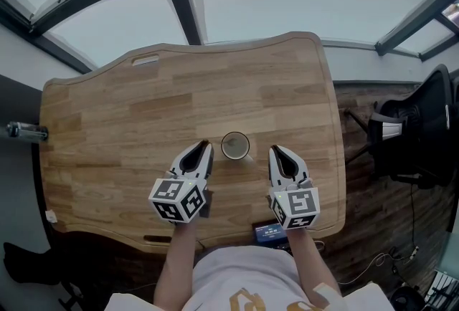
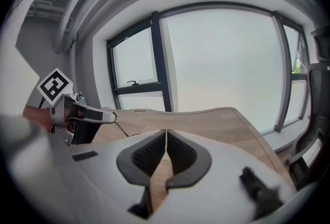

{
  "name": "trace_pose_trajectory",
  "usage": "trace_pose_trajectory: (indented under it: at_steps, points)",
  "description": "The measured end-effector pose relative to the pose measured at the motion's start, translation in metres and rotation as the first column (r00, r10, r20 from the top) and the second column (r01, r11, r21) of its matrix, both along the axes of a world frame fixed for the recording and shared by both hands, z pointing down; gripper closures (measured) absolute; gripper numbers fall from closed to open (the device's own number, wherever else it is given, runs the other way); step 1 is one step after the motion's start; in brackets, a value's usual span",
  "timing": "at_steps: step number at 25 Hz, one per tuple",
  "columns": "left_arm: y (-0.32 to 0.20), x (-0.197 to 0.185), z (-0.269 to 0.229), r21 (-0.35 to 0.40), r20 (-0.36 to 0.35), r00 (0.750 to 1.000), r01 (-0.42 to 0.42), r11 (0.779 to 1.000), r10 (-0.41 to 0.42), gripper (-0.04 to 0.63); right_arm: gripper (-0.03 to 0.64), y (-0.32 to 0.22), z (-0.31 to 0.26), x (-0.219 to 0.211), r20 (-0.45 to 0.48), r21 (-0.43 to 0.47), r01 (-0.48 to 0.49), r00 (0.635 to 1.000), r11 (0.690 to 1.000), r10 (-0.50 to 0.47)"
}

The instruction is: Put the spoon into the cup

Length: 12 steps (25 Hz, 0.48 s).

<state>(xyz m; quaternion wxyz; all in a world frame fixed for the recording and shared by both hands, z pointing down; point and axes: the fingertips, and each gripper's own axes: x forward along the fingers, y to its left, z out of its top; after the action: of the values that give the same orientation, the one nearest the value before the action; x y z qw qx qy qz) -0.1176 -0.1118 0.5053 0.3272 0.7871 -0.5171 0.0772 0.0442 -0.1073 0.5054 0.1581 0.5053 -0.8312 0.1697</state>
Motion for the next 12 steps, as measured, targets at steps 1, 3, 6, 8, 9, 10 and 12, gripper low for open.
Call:
trace_pose_trajectory:
  at_steps: [1, 3, 6, 8, 9, 10, 12]
  points:
    - [-0.0007, 0.0005, 0.0008, -0.002, 0.0, 1.0, -0.001, 1.0, 0.001, 0.543, 0.584, -0.0006, 0.0006, 0.0002, 0.0, -0.002, 0.002, 1.0, 1.0, -0.002]
    - [-0.0019, 0.0019, 0.0024, -0.005, 0.003, 1.0, -0.005, 1.0, 0.005, 0.543, 0.584, -0.0017, 0.0016, 0.001, 0.001, -0.005, 0.005, 1.0, 1.0, -0.005]
    - [-0.0033, 0.0042, 0.0034, -0.008, 0.009, 1.0, -0.011, 1.0, 0.011, 0.543, 0.584, -0.0034, 0.002, 0.0043, 0.0, -0.002, 0.002, 1.0, 1.0, -0.002]
    - [-0.0041, 0.0055, 0.0042, -0.013, 0.01, 1.0, -0.014, 1.0, 0.014, 0.543, 0.584, -0.0044, 0.0023, 0.0062, 0.0, -0.004, 0.001, 1.0, 1.0, -0.001]
    - [-0.0043, 0.0061, 0.0047, -0.016, 0.009, 1.0, -0.015, 1.0, 0.015, 0.543, 0.584, -0.0049, 0.0027, 0.0071, 0.0, -0.005, 0.001, 1.0, 1.0, -0.001]
    - [-0.0044, 0.0066, 0.0054, -0.019, 0.009, 1.0, -0.016, 1.0, 0.016, 0.543, 0.584, -0.0053, 0.0033, 0.0078, 0.0, -0.007, 0.001, 1.0, 1.0, -0.001]
    - [-0.0045, 0.0075, 0.0069, -0.025, 0.008, 1.0, -0.017, 1.0, 0.017, 0.543, 0.584, -0.0057, 0.0046, 0.0085, 0.001, -0.01, 0.001, 1.0, 1.0, -0.001]
